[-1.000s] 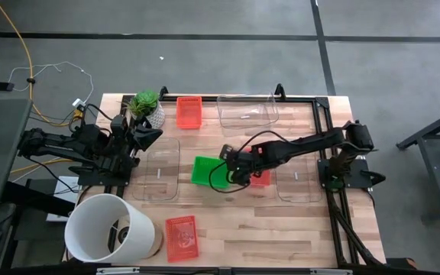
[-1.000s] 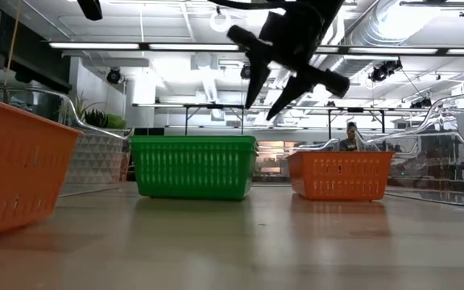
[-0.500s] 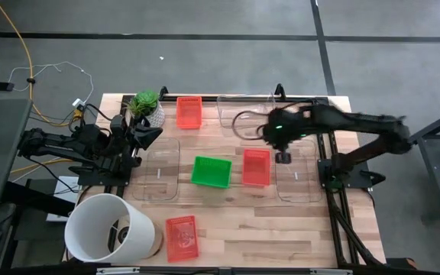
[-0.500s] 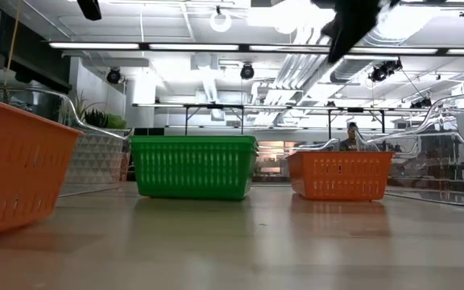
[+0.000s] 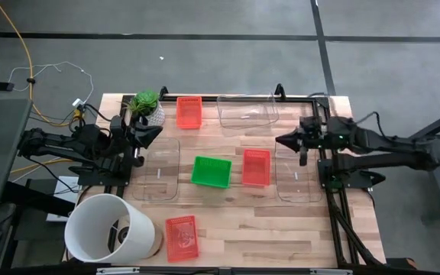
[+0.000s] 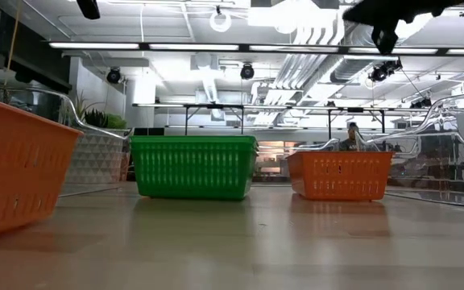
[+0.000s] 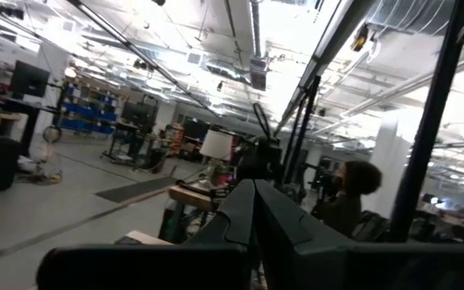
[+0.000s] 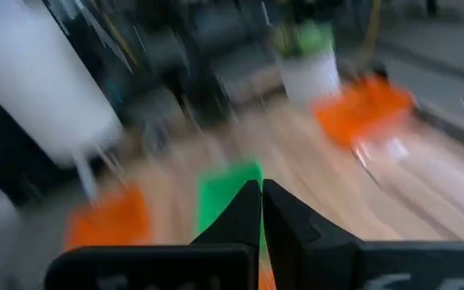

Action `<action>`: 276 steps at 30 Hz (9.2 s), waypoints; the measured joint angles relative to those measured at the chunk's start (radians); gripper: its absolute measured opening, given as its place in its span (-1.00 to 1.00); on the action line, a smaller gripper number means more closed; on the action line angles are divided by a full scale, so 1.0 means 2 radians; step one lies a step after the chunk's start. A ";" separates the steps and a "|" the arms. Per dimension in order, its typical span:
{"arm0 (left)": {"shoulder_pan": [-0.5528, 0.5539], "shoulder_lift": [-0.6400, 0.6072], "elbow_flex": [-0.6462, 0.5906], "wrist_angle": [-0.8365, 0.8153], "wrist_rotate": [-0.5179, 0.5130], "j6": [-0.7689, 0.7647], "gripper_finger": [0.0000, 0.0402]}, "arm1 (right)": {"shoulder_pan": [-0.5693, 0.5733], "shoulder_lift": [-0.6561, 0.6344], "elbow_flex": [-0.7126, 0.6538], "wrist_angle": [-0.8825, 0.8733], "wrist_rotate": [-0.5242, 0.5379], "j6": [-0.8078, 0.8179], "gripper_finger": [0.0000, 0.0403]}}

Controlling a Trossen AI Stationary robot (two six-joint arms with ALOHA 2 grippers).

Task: Stack baskets by color
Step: Stack the top orange bin on the bottom orange bin

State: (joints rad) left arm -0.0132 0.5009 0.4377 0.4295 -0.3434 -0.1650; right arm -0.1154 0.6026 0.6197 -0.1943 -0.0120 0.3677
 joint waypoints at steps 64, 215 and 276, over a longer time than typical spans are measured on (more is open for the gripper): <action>0.262 0.471 0.333 -0.514 0.115 0.001 0.12 | 0.000 0.000 -0.087 0.255 -0.055 -0.003 -1.00; -0.310 0.757 0.797 -0.856 0.205 -0.449 -1.00 | 0.000 0.000 -0.087 0.196 -0.065 0.003 -1.00; -0.311 0.757 0.687 -0.797 0.211 -0.410 -0.97 | 0.000 0.000 -0.087 0.189 -0.065 -0.018 -1.00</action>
State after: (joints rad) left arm -0.6349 2.0159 1.8123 -1.1635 0.0780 -0.9851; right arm -0.1150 0.6029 0.4461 0.1829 -0.1417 0.3326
